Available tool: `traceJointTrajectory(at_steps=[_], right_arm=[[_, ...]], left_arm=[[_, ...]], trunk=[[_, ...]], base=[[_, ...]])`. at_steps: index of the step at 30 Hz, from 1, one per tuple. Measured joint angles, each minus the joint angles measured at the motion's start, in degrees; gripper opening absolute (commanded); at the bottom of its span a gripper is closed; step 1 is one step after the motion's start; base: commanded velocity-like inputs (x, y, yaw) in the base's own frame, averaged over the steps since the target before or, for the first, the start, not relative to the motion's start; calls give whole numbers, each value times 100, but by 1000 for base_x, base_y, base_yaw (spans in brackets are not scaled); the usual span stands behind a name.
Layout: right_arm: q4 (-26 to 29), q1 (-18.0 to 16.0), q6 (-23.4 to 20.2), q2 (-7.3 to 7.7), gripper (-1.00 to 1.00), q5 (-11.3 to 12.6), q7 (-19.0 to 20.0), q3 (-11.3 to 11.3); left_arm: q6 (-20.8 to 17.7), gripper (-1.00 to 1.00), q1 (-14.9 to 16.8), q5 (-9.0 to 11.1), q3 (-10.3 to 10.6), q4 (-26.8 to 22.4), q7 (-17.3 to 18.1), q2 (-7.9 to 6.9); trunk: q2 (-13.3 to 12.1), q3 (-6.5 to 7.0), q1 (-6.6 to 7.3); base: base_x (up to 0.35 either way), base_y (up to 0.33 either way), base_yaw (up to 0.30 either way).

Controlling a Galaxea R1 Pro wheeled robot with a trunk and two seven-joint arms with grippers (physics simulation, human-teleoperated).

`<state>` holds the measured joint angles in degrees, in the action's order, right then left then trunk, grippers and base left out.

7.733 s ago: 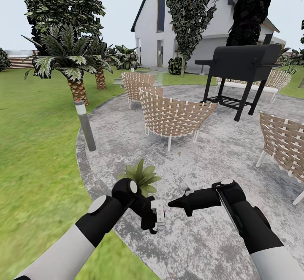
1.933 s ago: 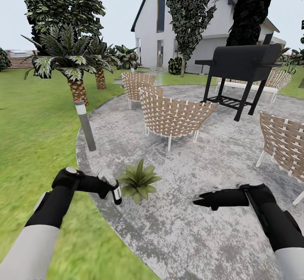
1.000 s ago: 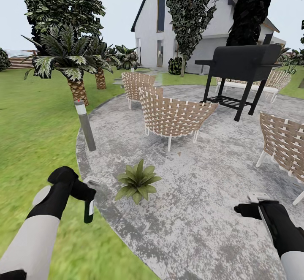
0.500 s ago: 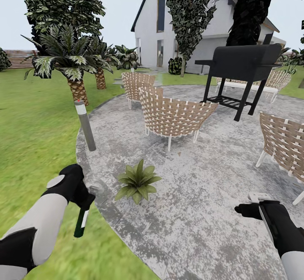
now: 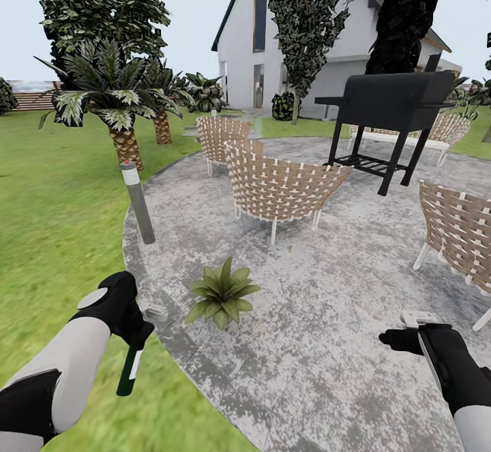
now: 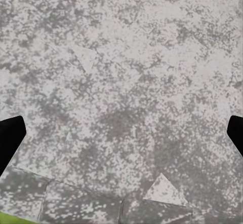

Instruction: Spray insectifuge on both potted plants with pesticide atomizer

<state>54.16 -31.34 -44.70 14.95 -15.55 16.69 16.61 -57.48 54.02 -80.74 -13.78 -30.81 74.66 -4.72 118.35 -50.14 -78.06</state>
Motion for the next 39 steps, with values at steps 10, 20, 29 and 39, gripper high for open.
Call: traceJointTrajectory(at_steps=[10, 20, 29, 39], right_arm=[[0, 0, -2, 0, 100, 7, 0, 0], [7, 0, -9, -1, 100, 10, 0, 0], [4, 1, -17, -3, 100, 7, 0, 0], [7, 0, -20, -6, 100, 8, 0, 0]], left_arm=[[1, -100, -1, 1, 1, 12, -22, 2], [1, -100, -1, -8, -3, 32, -2, 3], [1, -100, -9, -10, 0, 4, -23, 3], [0, -100, -45, -9, 7, 36, -26, 10]], trunk=[[0, 0, 3], [0, 0, 0], [0, 0, 3], [0, 0, 4]], base=[[233, 8, 0], [158, 27, -11], [125, 92, -44], [302, 133, -60]])
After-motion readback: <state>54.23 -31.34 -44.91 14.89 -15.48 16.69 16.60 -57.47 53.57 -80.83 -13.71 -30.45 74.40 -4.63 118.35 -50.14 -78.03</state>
